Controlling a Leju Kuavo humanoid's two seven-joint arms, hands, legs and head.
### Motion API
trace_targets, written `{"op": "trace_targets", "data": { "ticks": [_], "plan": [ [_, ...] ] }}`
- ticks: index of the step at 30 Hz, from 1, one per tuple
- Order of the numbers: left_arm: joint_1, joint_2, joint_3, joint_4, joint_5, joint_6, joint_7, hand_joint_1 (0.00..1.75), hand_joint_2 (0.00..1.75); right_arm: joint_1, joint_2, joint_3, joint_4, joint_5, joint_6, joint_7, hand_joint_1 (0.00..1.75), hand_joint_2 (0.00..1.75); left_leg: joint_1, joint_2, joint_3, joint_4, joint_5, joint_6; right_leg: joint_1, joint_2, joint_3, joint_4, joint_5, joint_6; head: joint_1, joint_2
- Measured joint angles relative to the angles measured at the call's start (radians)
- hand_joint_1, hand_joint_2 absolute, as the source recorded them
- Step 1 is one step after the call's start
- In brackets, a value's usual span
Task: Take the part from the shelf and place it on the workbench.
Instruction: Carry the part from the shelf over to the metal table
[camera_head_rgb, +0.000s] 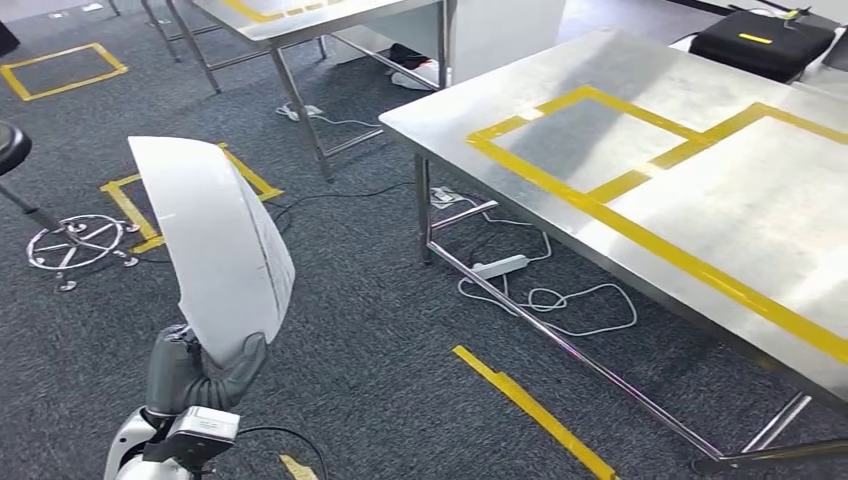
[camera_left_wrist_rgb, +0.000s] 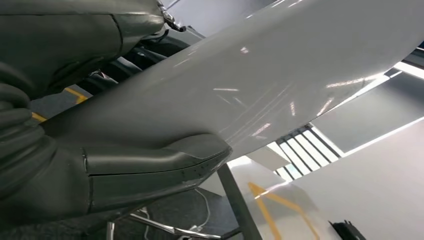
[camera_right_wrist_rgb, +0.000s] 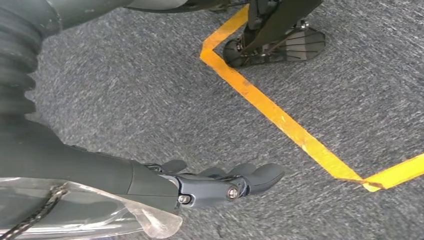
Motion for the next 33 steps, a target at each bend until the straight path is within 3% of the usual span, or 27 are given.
{"op": "trace_targets", "data": {
  "ticks": [1, 3, 5, 7, 9, 11, 13, 14, 15, 16, 18, 20, 24, 26, 28, 29, 30, 31, 33],
  "plan": [
    [-0.001, 0.0, 0.0, 0.001, 0.002, 0.002, 0.001, 1.75, 1.75, 0.001, 0.0, 0.002, 0.0, 0.0, 0.001, 0.0, 0.0, 1.75, 0.0, -0.011, 0.024, -0.068, 0.049, 0.005, 0.0, 0.015, 0.005, 0.0, -0.002, 0.001, 0.0, 0.0],
    [-0.006, 0.0, -0.001, 0.003, 0.004, 0.004, 0.002, 1.75, 1.75, 0.001, 0.0, 0.006, 0.0, -0.001, 0.003, 0.002, 0.0, 1.75, 0.001, -0.058, 0.07, -0.19, 0.104, 0.013, -0.001, 0.038, 0.006, 0.001, -0.006, 0.007, 0.002, 0.0],
    [-0.009, -0.001, -0.002, 0.005, 0.006, 0.007, 0.005, 1.75, 1.75, 0.001, 0.0, 0.009, 0.0, -0.002, 0.004, 0.005, 0.0, 1.75, 0.0, -0.085, 0.087, -0.238, 0.107, 0.018, -0.006, 0.058, -0.003, 0.001, -0.005, 0.018, 0.004, 0.0],
    [-0.012, -0.002, -0.002, 0.006, 0.009, 0.011, 0.007, 1.75, 1.75, 0.004, 0.0, 0.01, 0.0, -0.004, 0.006, 0.005, 0.0, 1.75, -0.001, -0.07, 0.09, -0.252, 0.108, 0.022, -0.011, 0.072, -0.011, -0.002, -0.004, 0.032, 0.005, 0.0],
    [-0.017, -0.005, -0.003, 0.006, 0.013, 0.017, 0.008, 1.75, 1.75, 0.006, -0.001, 0.011, 0.0, -0.005, 0.008, 0.004, 0.0, 1.75, 0.002, -0.05, 0.102, -0.268, 0.11, 0.03, -0.007, 0.034, -0.027, 0.025, -0.021, 0.042, 0.008, 0.0],
    [-0.021, -0.007, -0.003, 0.008, 0.017, 0.023, 0.009, 1.75, 1.75, 0.003, -0.001, 0.013, 0.0, -0.006, 0.011, 0.004, 0.0, 1.75, 0.001, -0.027, 0.112, -0.276, 0.108, 0.036, -0.004, -0.029, -0.081, 0.126, -0.068, 0.047, 0.011, 0.0],
    [-0.022, -0.007, -0.002, 0.012, 0.022, 0.028, 0.009, 1.75, 1.75, 0.0, -0.001, 0.017, 0.0, -0.006, 0.015, 0.003, 0.0, 1.75, -0.001, -0.006, 0.117, -0.275, 0.102, 0.039, -0.006, -0.053, -0.151, 0.243, -0.104, 0.053, 0.011, 0.0],
    [-0.023, -0.007, -0.002, 0.015, 0.024, 0.031, 0.01, 1.75, 1.75, 0.001, -0.001, 0.02, 0.0, -0.006, 0.017, 0.002, 0.0, 1.75, -0.001, 0.002, 0.12, -0.275, 0.098, 0.039, -0.007, -0.055, -0.168, 0.265, -0.099, 0.055, 0.012, 0.0],
    [-0.024, -0.007, -0.002, 0.018, 0.025, 0.033, 0.01, 1.75, 1.75, 0.003, -0.001, 0.022, 0.0, -0.006, 0.018, 0.002, 0.0, 1.75, -0.001, 0.008, 0.125, -0.275, 0.094, 0.038, -0.008, -0.057, -0.165, 0.248, -0.075, 0.057, 0.012, 0.0],
    [-0.026, -0.008, -0.002, 0.02, 0.025, 0.035, 0.01, 1.75, 1.75, 0.005, -0.001, 0.024, 0.0, -0.006, 0.019, 0.002, 0.0, 1.75, -0.001, 0.012, 0.131, -0.274, 0.089, 0.036, -0.009, -0.061, -0.141, 0.196, -0.038, 0.058, 0.012, 0.0],
    [-0.03, -0.008, -0.001, 0.024, 0.026, 0.036, 0.01, 1.75, 1.75, 0.005, -0.002, 0.026, 0.0, -0.006, 0.02, 0.001, 0.0, 1.75, -0.002, 0.017, 0.143, -0.272, 0.077, 0.027, -0.008, -0.074, -0.072, 0.065, 0.017, 0.056, 0.012, 0.0],
    [-0.033, -0.009, -0.001, 0.026, 0.026, 0.037, 0.01, 1.75, 1.75, 0.002, -0.003, 0.027, 0.0, -0.006, 0.021, 0.0, 0.0, 1.75, -0.006, 0.021, 0.148, -0.27, 0.068, 0.016, -0.005, -0.081, -0.034, 0.004, 0.022, 0.044, 0.011, 0.0],
    [-0.037, -0.012, -0.001, 0.028, 0.026, 0.038, 0.01, 1.75, 1.75, 0.004, -0.004, 0.032, 0.001, -0.006, 0.022, -0.001, 0.0, 1.75, -0.004, 0.021, 0.151, -0.247, 0.043, -0.002, -0.005, -0.071, -0.018, -0.002, 0.009, 0.017, 0.007, 0.0],
    [-0.039, -0.012, -0.001, 0.029, 0.027, 0.039, 0.01, 1.75, 1.75, 0.004, -0.004, 0.034, 0.001, -0.006, 0.022, -0.001, 0.0, 1.75, -0.001, 0.012, 0.102, -0.143, -0.001, -0.01, -0.006, -0.066, -0.005, -0.005, 0.003, 0.005, 0.002, 0.0],
    [-0.039, -0.012, -0.001, 0.032, 0.032, 0.043, 0.01, 1.75, 1.75, 0.003, -0.004, 0.035, 0.001, -0.006, 0.023, -0.001, 0.0, 1.75, 0.0, 0.008, 0.017, -0.004, -0.039, -0.013, -0.003, -0.059, 0.005, -0.004, -0.006, -0.001, 0.001, 0.0],
    [-0.039, -0.012, -0.001, 0.035, 0.035, 0.046, 0.01, 1.75, 1.75, 0.004, -0.004, 0.036, 0.001, -0.006, 0.024, -0.001, 0.0, 1.75, 0.0, 0.007, -0.013, 0.035, -0.038, -0.012, -0.002, -0.054, 0.011, -0.004, -0.012, -0.002, 0.001, 0.0],
    [-0.04, -0.012, -0.001, 0.038, 0.039, 0.05, 0.01, 1.75, 1.75, 0.005, -0.004, 0.036, 0.001, -0.006, 0.026, -0.001, 0.0, 1.75, -0.001, 0.006, -0.025, 0.032, -0.013, -0.008, 0.0, -0.05, 0.019, -0.004, -0.017, -0.002, 0.001, 0.0],
    [-0.043, -0.012, -0.001, 0.04, 0.042, 0.054, 0.009, 1.75, 1.75, 0.005, -0.004, 0.036, 0.001, -0.006, 0.028, -0.001, 0.0, 1.75, -0.002, 0.005, -0.018, -0.009, 0.029, -0.002, 0.002, -0.045, 0.028, -0.004, -0.023, -0.002, 0.001, 0.0],
    [-0.052, -0.012, 0.0, 0.045, 0.049, 0.064, 0.008, 1.75, 1.75, 0.004, -0.004, 0.038, 0.001, -0.006, 0.031, -0.002, 0.0, 1.75, -0.009, 0.001, 0.025, -0.142, 0.113, 0.016, 0.005, -0.039, 0.043, -0.005, -0.036, 0.002, 0.002, 0.0]
  ]
}}
